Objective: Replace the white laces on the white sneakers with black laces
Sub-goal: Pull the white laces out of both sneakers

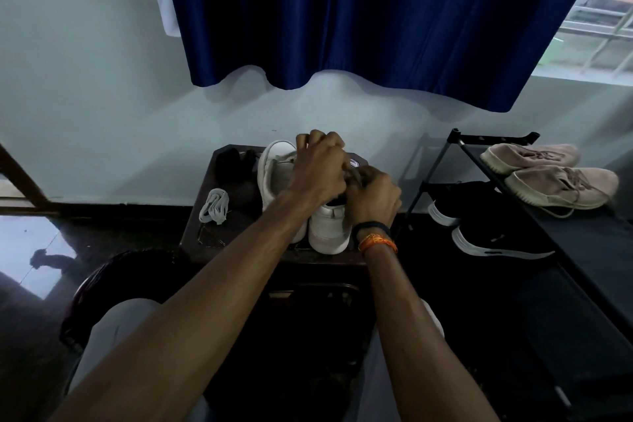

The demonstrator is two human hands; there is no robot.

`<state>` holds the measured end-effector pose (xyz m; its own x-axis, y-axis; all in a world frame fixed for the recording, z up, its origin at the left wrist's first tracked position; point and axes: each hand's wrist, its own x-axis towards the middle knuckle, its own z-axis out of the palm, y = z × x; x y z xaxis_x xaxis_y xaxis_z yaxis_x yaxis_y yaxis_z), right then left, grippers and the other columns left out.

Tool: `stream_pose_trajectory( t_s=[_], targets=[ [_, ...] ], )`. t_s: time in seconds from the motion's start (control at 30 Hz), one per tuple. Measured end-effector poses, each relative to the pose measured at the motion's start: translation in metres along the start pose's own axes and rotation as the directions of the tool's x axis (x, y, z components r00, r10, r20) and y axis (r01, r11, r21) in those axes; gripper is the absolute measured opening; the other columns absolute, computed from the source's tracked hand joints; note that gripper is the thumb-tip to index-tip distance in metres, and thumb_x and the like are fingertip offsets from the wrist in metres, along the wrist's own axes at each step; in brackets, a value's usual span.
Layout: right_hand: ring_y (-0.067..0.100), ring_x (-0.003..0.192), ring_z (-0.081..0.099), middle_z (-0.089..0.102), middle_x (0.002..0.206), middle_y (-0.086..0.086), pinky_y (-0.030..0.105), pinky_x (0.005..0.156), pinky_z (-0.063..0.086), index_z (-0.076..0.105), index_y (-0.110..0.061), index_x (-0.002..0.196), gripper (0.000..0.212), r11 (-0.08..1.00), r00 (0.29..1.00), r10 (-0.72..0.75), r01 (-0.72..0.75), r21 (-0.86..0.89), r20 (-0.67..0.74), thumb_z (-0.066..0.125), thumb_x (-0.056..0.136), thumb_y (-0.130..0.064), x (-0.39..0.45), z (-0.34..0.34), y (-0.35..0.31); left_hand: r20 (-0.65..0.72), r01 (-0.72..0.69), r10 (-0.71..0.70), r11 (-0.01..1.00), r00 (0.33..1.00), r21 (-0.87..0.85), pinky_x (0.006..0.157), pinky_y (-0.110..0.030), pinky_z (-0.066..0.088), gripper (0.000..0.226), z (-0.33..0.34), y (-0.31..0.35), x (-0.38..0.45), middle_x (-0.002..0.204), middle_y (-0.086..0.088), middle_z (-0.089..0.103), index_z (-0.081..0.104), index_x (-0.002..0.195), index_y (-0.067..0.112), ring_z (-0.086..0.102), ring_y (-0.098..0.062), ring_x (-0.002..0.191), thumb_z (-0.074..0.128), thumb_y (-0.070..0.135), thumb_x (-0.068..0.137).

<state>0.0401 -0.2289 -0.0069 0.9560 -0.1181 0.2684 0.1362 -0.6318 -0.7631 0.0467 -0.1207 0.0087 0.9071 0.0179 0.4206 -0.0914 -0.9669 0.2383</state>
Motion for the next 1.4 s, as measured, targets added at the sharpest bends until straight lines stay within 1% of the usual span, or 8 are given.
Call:
stream_pose_trajectory(
  t_s=[0.3, 0.57, 0.77, 0.93, 1.03, 1.1, 1.23, 1.4],
  targets=[
    [0.031, 0.088, 0.068, 0.076, 0.094, 0.009, 0.029, 0.075, 0.05, 0.078, -0.017, 0.101, 0.028, 0.999, 0.999, -0.017, 0.018, 0.042, -0.034, 0.062, 0.081, -0.006, -0.002, 0.001, -0.004, 0.044, 0.04, -0.044, 0.996, 0.998, 0.079, 0.093, -0.035, 0.027, 0.019, 0.012, -0.005, 0.004, 0.122, 0.003, 0.062, 0.076, 0.099, 0.017, 0.046, -0.023, 0.113, 0.07, 0.02, 0.081],
    [0.032, 0.085, 0.069, 0.075, 0.087, 0.009, 0.032, 0.075, 0.054, 0.076, -0.015, 0.095, 0.013, 0.999, 0.998, -0.032, 0.033, 0.011, -0.056, 0.065, 0.087, -0.015, 0.001, 0.002, 0.003, 0.064, 0.085, -0.088, 0.995, 0.994, 0.045, 0.095, -0.034, 0.032, 0.018, 0.007, -0.009, 0.007, 0.111, -0.003, 0.062, 0.074, 0.085, 0.009, 0.048, -0.028, 0.109, 0.07, 0.025, 0.076],
    [0.035, 0.094, 0.067, 0.075, 0.096, 0.01, 0.029, 0.072, 0.043, 0.073, -0.018, 0.099, 0.015, 0.999, 0.999, -0.029, 0.027, -0.038, -0.034, 0.062, 0.089, -0.017, 0.005, 0.003, 0.002, -0.023, 0.202, -0.213, 0.952, 0.977, -0.232, 0.092, -0.035, 0.036, 0.012, -0.009, -0.019, 0.003, 0.101, -0.005, 0.066, 0.073, 0.077, 0.011, 0.053, -0.029, 0.103, 0.064, 0.006, 0.072],
    [0.028, 0.103, 0.066, 0.073, 0.111, 0.002, 0.026, 0.075, 0.042, 0.073, -0.026, 0.112, 0.033, 0.991, 0.993, -0.118, 0.118, -0.068, 0.003, 0.06, 0.087, -0.009, 0.006, 0.001, 0.002, -0.09, 0.453, -0.535, 0.783, 0.84, -0.426, 0.092, -0.04, 0.045, 0.023, -0.038, -0.032, 0.006, 0.081, -0.004, 0.073, 0.07, 0.082, 0.008, 0.064, -0.026, 0.084, 0.054, 0.018, 0.07],
    [0.028, 0.104, 0.066, 0.073, 0.114, 0.0, 0.031, 0.087, 0.052, 0.076, -0.023, 0.111, 0.041, 0.969, 0.972, -0.224, 0.229, -0.094, 0.067, 0.058, 0.079, -0.004, 0.013, 0.006, 0.002, -0.095, 0.596, -0.689, 0.68, 0.718, -0.427, 0.092, -0.038, 0.042, 0.019, -0.049, -0.044, 0.002, 0.084, -0.001, 0.068, 0.07, 0.09, 0.008, 0.056, -0.024, 0.082, 0.058, 0.011, 0.075],
    [0.031, 0.101, 0.068, 0.076, 0.109, 0.002, 0.036, 0.088, 0.055, 0.078, -0.018, 0.103, 0.038, 0.948, 0.951, -0.288, 0.3, -0.111, 0.108, 0.058, 0.075, -0.003, 0.019, 0.01, 0.003, -0.068, 0.625, -0.726, 0.632, 0.684, -0.459, 0.092, -0.04, 0.049, 0.021, -0.051, -0.051, -0.002, 0.091, -0.001, 0.066, 0.068, 0.095, 0.01, 0.06, -0.025, 0.089, 0.062, 0.012, 0.074],
    [0.034, 0.096, 0.068, 0.077, 0.101, 0.004, 0.042, 0.083, 0.058, 0.08, -0.02, 0.101, 0.035, 0.914, 0.918, -0.327, 0.368, -0.173, 0.226, 0.058, 0.076, -0.009, 0.03, 0.013, 0.002, 0.0, 0.58, -0.67, 0.642, 0.742, -0.501, 0.086, -0.04, 0.052, 0.035, -0.045, -0.055, -0.009, 0.102, -0.001, 0.063, 0.058, 0.107, 0.01, 0.061, -0.024, 0.095, 0.064, 0.009, 0.073],
    [0.038, 0.112, 0.056, 0.07, 0.111, 0.011, 0.046, 0.089, 0.055, 0.078, -0.021, 0.109, 0.028, 0.864, 0.875, -0.303, 0.419, -0.279, 0.377, 0.066, 0.085, -0.012, 0.038, 0.01, -0.005, -0.101, 0.372, -0.434, 0.852, 0.895, -0.367, 0.097, -0.042, 0.038, 0.025, -0.032, -0.035, -0.016, 0.114, -0.003, 0.052, 0.059, 0.094, 0.016, 0.046, -0.028, 0.111, 0.072, 0.018, 0.072]
  ],
)
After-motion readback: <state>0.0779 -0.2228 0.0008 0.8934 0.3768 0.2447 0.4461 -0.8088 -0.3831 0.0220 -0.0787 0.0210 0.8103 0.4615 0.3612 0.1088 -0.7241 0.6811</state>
